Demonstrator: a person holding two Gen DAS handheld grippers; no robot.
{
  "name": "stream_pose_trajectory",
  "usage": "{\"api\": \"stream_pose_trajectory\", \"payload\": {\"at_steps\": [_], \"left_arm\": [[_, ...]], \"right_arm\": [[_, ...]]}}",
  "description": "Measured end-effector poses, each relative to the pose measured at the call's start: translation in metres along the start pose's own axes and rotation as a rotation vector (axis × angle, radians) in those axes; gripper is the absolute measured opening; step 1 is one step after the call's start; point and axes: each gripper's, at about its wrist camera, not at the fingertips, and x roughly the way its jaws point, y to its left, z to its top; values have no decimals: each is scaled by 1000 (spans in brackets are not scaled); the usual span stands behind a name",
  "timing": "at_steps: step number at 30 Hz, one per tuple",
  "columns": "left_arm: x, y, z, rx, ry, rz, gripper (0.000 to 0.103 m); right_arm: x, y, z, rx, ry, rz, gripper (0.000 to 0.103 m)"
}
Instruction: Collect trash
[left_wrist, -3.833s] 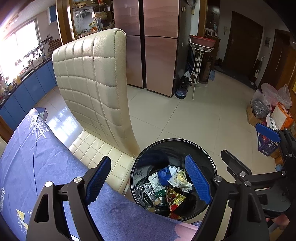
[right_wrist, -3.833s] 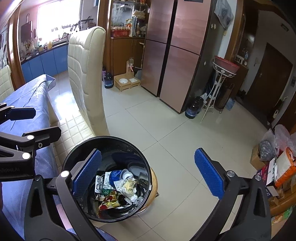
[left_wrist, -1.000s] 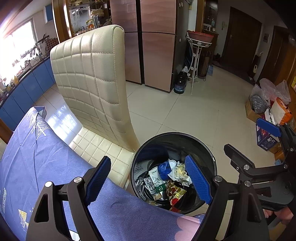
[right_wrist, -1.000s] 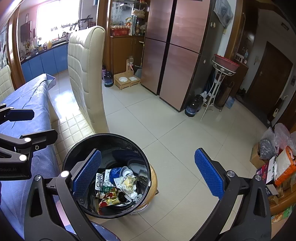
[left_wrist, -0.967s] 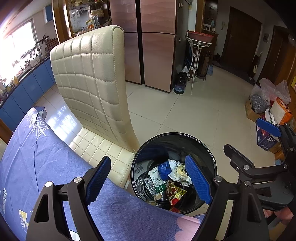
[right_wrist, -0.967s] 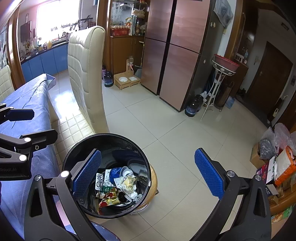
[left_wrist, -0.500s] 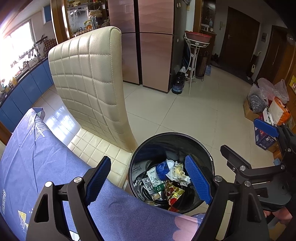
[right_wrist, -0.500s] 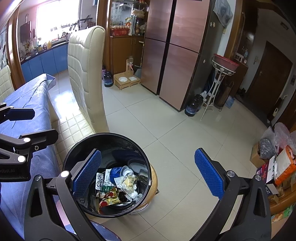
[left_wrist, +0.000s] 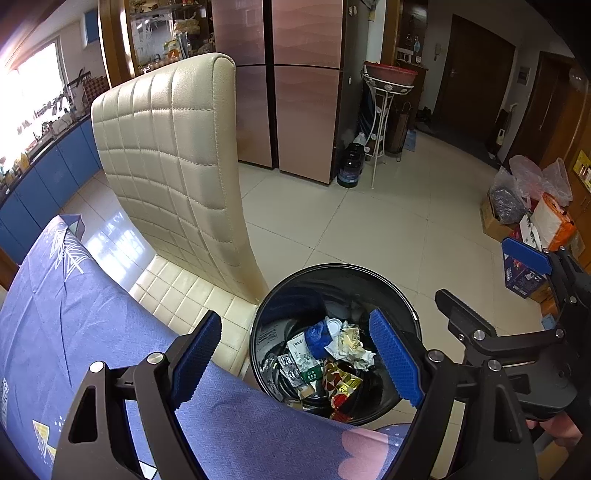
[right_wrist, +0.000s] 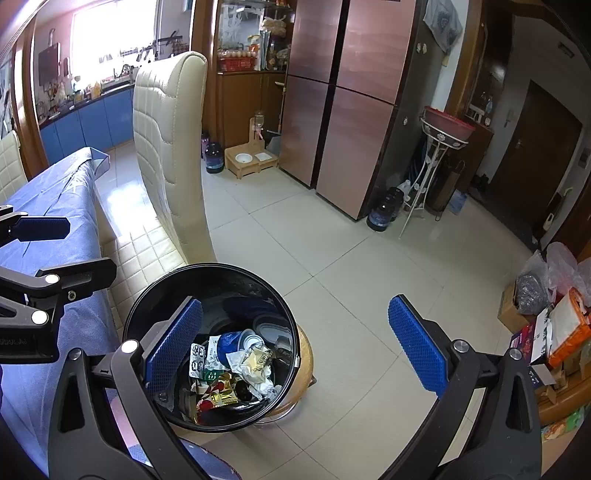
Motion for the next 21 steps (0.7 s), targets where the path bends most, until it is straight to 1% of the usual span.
{"api": "stream_pose_trajectory", "payload": {"at_steps": [5, 10, 21], "left_arm": [[0, 3, 1, -22, 2, -17, 80], [-2, 2, 1, -17, 2, -21, 80], [-1, -1, 0, -3, 16, 2, 80]], "right_arm": [[-2, 0, -1, -1, 2, 1, 99], [-3, -1, -1, -4, -1, -1, 99], [-4, -1, -1, 0, -2, -1, 99]]}}
